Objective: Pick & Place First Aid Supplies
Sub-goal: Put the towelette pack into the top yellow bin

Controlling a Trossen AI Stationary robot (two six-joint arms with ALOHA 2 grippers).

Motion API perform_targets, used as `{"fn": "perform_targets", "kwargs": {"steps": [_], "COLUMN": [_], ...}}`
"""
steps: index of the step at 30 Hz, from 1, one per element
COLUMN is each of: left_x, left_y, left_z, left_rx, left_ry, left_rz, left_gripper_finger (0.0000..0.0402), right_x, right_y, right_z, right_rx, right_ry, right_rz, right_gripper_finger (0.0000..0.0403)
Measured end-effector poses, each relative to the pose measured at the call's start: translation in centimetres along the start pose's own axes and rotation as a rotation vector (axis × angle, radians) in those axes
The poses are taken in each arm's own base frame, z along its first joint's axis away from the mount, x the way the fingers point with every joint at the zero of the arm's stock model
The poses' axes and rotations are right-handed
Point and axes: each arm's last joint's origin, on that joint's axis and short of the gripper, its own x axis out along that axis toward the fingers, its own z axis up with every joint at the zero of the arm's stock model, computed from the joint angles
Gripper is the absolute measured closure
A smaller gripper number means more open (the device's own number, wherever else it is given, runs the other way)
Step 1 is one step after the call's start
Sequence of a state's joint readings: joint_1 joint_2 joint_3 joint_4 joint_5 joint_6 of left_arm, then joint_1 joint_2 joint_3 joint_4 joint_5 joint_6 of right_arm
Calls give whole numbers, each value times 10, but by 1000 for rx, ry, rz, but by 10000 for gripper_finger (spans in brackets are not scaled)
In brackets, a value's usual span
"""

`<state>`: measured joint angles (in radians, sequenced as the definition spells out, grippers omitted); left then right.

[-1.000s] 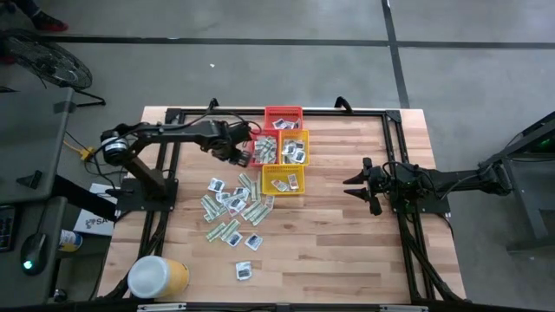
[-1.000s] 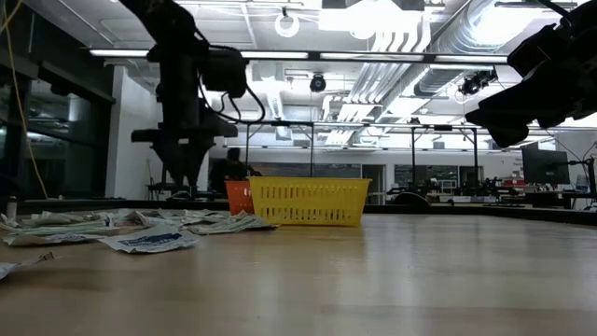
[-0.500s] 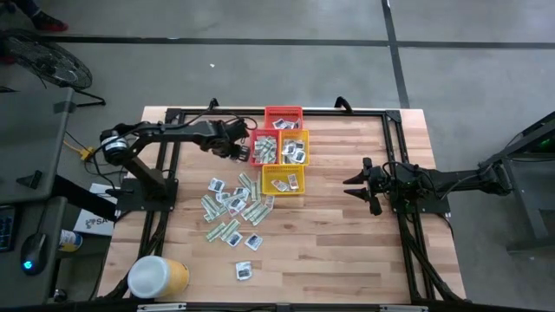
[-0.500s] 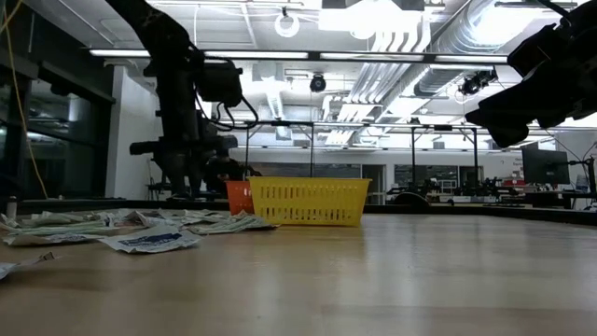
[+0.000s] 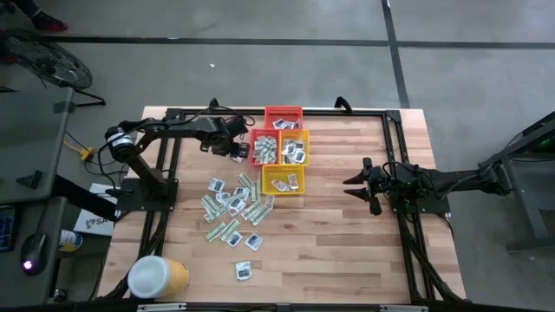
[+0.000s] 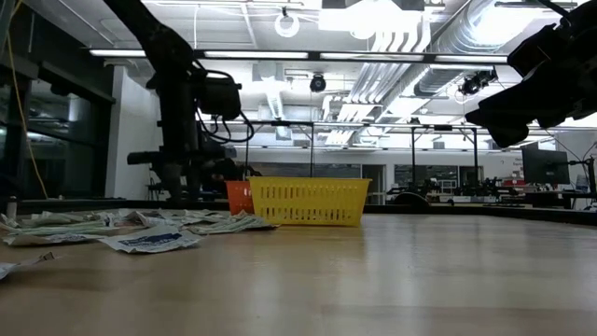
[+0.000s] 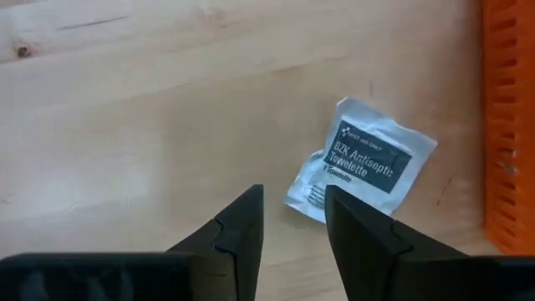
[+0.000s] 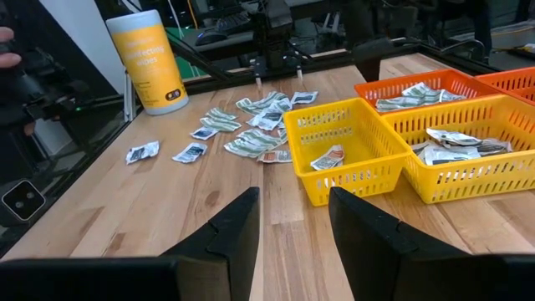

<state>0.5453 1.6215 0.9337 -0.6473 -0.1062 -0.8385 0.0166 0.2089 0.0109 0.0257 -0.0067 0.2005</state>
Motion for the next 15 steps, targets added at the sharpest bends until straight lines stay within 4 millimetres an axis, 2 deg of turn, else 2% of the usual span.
{"fn": "perform_targets", "kwargs": {"steps": [4,11,15], "left_x": [3,14,21], "left_y": [3,13,18], "left_z": [1,-9,-15], "left_rx": [-7,-68,-97], "left_ry": [24,40,34], "left_rz": [-29,-128,-171], "left_gripper_finger": [256,186,168], "right_x": [0,0,0], "right_y": [0,0,0], "right_z": [0,0,0], "right_rx": [0,0,0], "right_ry": [0,0,0], "right_rz": [0,0,0], "right_gripper_finger": [263,263,263]}}
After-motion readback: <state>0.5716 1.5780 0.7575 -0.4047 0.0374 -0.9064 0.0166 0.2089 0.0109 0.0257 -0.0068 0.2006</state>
